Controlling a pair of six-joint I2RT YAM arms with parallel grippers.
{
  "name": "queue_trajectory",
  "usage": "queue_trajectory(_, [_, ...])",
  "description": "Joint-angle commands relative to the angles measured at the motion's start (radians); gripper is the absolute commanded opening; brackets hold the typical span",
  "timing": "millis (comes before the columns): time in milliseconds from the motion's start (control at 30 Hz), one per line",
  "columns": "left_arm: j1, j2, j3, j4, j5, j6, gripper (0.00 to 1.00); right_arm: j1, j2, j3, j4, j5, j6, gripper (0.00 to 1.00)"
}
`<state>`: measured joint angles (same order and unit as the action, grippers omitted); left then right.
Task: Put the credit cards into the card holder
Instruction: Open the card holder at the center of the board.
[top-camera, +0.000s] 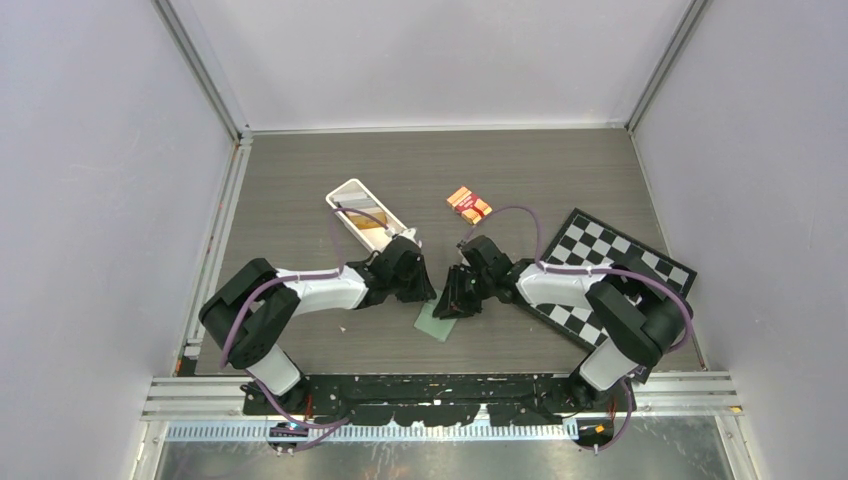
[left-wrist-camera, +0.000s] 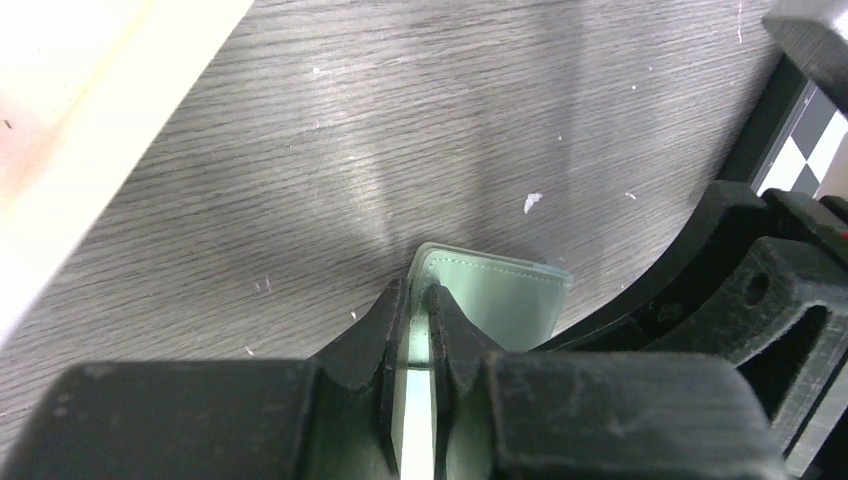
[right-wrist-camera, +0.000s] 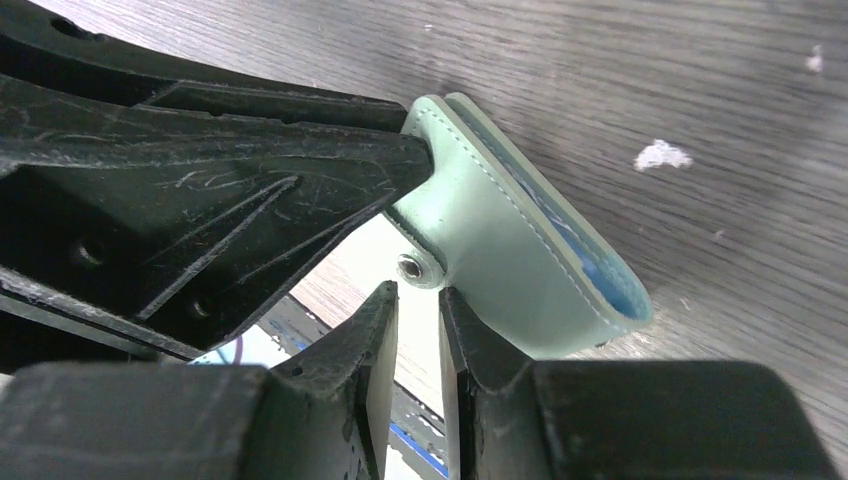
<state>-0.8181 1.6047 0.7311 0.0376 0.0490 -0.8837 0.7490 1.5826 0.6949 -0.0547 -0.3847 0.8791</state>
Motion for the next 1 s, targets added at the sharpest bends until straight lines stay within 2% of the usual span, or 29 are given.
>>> queue_trajectory(0, [-0.041, 0.035, -0.020, -0.064, 0.017, -0.013, 0.00, 0.011, 0.054, -0.043, 0.193, 0.104, 0.078, 0.27])
queue_trajectory(300, [-0.046, 0.037, -0.027, -0.065, 0.012, -0.021, 0.00, 0.015, 0.045, -0.081, 0.276, 0.198, 0.158, 0.25])
queue_trajectory(500, [-0.046, 0.026, -0.033, -0.067, 0.004, -0.022, 0.00, 0.015, 0.042, -0.108, 0.321, 0.254, 0.191, 0.19])
queue_trajectory(667, [-0.046, -0.013, -0.014, -0.079, -0.002, 0.011, 0.00, 0.015, -0.035, -0.137, 0.298, 0.308, 0.193, 0.12])
queue_trajectory(800, [-0.046, -0.065, 0.041, -0.151, -0.016, 0.060, 0.09, 0.014, -0.128, -0.166, 0.259, 0.360, 0.175, 0.08])
queue_trajectory(967, [-0.046, -0.142, 0.093, -0.270, -0.078, 0.124, 0.28, 0.013, -0.177, -0.160, 0.192, 0.363, 0.151, 0.07])
